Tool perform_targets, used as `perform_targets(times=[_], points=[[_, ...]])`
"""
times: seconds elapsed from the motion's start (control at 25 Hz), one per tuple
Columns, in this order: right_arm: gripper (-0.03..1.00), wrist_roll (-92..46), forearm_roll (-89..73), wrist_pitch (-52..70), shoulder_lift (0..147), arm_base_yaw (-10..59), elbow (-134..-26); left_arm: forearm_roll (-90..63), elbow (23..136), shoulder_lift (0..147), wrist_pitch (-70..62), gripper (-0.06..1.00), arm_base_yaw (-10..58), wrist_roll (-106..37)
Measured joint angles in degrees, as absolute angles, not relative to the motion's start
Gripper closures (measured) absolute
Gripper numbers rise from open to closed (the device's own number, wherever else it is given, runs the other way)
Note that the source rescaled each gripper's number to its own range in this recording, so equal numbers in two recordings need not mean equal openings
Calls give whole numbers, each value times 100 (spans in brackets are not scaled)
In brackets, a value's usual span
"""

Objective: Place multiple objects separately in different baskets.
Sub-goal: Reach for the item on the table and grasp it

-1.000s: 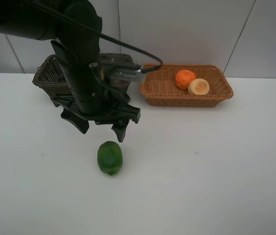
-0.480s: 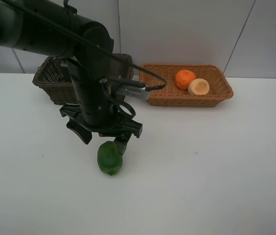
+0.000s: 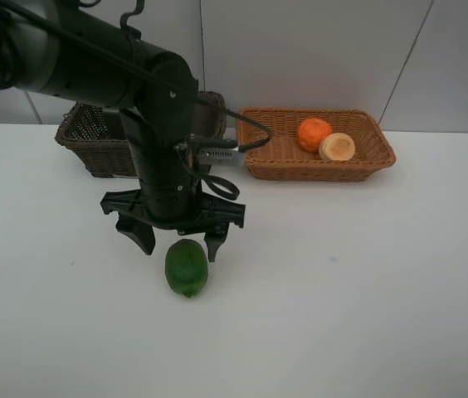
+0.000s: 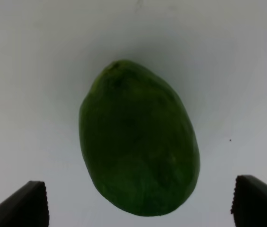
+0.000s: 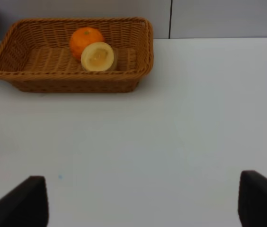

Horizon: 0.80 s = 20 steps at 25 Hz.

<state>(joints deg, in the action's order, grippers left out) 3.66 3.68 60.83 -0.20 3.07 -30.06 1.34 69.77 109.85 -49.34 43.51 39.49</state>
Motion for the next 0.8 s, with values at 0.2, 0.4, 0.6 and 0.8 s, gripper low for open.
perform_targets(times=[0.2,0.4,0.6,0.8], points=[[26,366,368,6083,-20,307,-3006,274,6977,11127,-4968,-5,4351,4104],[26,366,368,6083,-20,307,-3006,284,6977,11223,-4938,-5,4351,4111],[26,366,368,6083,-20,307,-3006,244,6977,11333,-4769,-5,4351,4111],[26,366,368,6083,-20,307,-3006,137,6977,11417,-4606,-5,4351,4094]])
